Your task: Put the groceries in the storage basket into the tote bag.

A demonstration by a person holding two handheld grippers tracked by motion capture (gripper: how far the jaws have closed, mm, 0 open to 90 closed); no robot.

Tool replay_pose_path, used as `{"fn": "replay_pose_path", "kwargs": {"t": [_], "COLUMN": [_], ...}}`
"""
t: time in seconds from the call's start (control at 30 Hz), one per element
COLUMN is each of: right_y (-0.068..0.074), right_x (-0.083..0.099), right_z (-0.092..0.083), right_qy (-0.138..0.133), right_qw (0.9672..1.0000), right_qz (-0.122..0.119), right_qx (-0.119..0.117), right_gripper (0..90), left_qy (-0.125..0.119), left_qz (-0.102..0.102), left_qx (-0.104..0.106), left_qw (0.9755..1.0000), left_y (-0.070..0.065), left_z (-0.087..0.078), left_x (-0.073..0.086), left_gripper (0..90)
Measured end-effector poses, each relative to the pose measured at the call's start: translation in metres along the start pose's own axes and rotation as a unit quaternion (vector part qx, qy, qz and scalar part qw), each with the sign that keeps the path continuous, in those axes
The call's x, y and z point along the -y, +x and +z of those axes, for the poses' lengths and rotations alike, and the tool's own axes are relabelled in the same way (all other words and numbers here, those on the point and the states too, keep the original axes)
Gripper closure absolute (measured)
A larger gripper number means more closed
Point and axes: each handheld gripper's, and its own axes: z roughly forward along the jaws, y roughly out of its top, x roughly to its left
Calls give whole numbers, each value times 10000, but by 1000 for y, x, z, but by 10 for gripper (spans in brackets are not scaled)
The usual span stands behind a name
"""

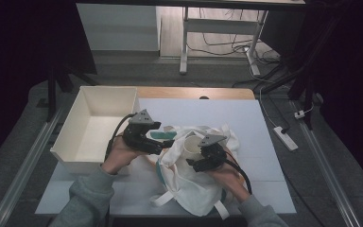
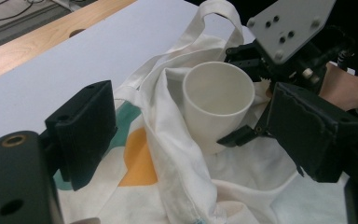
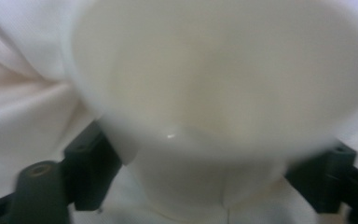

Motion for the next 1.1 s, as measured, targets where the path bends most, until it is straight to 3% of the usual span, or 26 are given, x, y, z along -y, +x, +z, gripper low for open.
{"fn": "replay_pose_path", "kwargs": {"t": [0.17,0.6,0.87,1.1], "right_y": [4,-10,-20,-28], "right_x": [-2,11,28,36], "right_z": [-6,-72,-106,-118], "right_qy": [-137,-842,-1204,-1318], "right_qw": [9999,9955,9908,9886], "right_qz": [-17,410,531,577], "right_qx": [58,128,304,455], "right_gripper": [93,91,153,202], "left_qy": [10,74,185,290], "left_qz": [-10,-30,-67,-33], "left_qx": [1,2,-122,-206], "left_qw": [10000,10000,9997,9994], "left_y": [1,-1,-4,-10], "left_z": [0,2,3,5], "left_x": [0,2,4,7], "left_gripper": [158,157,157,158]}}
